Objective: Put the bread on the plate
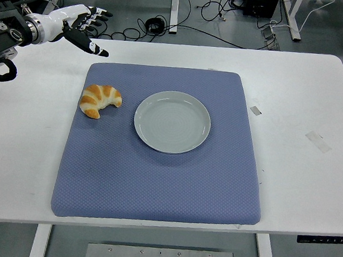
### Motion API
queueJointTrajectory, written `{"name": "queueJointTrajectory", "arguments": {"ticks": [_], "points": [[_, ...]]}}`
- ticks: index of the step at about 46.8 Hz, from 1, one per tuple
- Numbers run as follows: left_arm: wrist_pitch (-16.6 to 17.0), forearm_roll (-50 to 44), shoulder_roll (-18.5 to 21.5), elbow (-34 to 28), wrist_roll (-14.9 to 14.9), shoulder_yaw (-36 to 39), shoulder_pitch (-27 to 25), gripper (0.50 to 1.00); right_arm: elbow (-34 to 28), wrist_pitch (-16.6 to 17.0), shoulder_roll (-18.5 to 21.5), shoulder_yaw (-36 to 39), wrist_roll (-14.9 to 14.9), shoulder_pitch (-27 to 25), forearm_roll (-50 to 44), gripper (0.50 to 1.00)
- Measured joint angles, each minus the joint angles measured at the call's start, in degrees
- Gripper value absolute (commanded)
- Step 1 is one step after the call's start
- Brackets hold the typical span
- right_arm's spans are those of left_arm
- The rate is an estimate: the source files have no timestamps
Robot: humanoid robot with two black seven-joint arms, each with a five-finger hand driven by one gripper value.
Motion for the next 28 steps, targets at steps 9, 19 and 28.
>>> {"name": "queueJointTrajectory", "arguments": {"ticks": [9, 19, 28], "points": [[-1.18, 0.02, 0.0, -0.71, 0.42, 2.69, -1.69, 0.93, 0.0, 0.0, 0.0, 0.0, 0.0, 0.0, -0.01, 1.0], [-5.45, -0.09, 0.38, -2.19, 8.0, 2.65, -3.14, 0.919, 0.0, 0.0, 0.0, 0.0, 0.0, -0.02, -0.03, 1.0], [-7.02, -0.12, 0.48, -2.72, 9.38, 2.64, -3.43, 0.899, 0.0, 0.0, 0.0, 0.0, 0.0, 0.0, -0.04, 1.0]]}}
